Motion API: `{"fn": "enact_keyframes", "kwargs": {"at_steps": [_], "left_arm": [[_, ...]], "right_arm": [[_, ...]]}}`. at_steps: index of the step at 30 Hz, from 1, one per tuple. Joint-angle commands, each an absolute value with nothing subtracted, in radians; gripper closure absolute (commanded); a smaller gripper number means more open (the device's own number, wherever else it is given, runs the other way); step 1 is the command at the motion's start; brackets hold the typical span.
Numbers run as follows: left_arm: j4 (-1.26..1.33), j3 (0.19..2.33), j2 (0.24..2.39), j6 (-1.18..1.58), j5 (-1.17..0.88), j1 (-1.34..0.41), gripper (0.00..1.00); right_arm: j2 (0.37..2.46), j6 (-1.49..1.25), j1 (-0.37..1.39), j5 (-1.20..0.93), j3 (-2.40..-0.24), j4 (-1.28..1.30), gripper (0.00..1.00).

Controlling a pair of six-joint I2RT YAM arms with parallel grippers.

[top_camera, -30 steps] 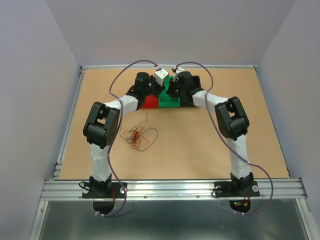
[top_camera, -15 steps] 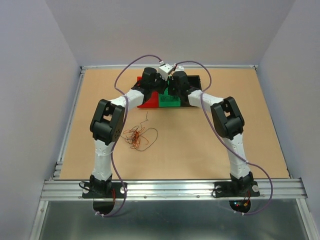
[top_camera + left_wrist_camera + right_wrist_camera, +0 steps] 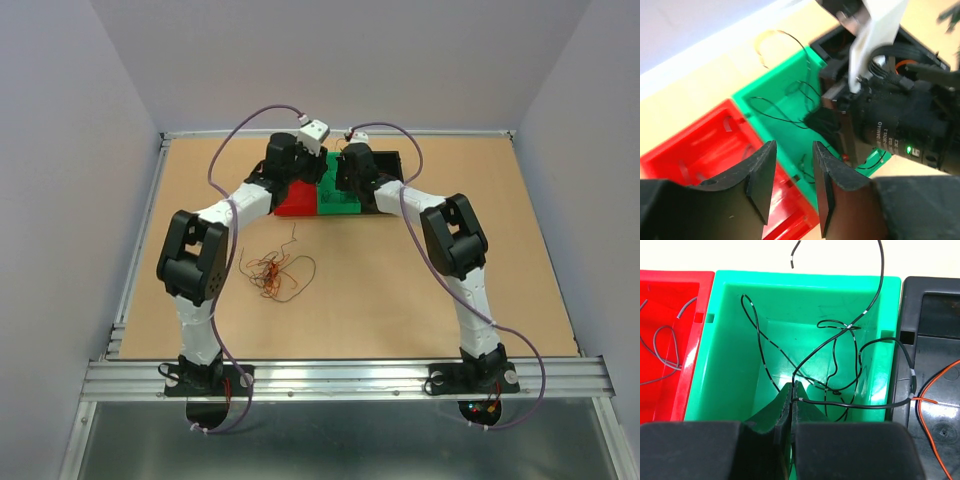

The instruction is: Untangle the cables

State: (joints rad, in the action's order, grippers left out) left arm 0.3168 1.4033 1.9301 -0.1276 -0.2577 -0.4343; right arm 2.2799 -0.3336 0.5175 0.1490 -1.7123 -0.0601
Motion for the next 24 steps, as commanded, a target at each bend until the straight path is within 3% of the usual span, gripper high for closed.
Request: {"fn": "enact_keyframes", "kwargs": {"at_steps": [1, 10, 15, 16, 17, 24], "left_arm": [[0.445, 1.353, 1.795, -0.089, -0.278, -0.371, 0.46], [0.549, 1.261, 1.729, -0.078, -0.278, -0.328, 0.39], [0.574, 1.233, 1.709, -0.100, -0.310, -0.316, 0.37], [0.578, 1.227, 1.703, -0.106, -0.293, -0.316, 0.26], [0.592, 1.207, 1.698, -0.107, -0.278, -0.316, 0.22], [0.638, 1.166, 1.641, -0.106, -0.143, -0.308, 0.20]], "right_arm": [[2.335, -0.364, 0.529, 0.135, -1.743, -0.003, 1.00], [2.322, -0.331, 0.575, 0.268, -1.761, 0.046, 0.99], [2.426, -0.307, 0.580, 0.261, -1.899, 0.173, 0.99], [2.448, -0.302, 0.580, 0.256, -1.932, 0.198, 0.99], [2.473, -0.298, 0.580, 0.252, -1.960, 0.219, 1.00], [2.527, -0.308, 0.578, 0.251, -2.019, 0.331, 0.99]]}}
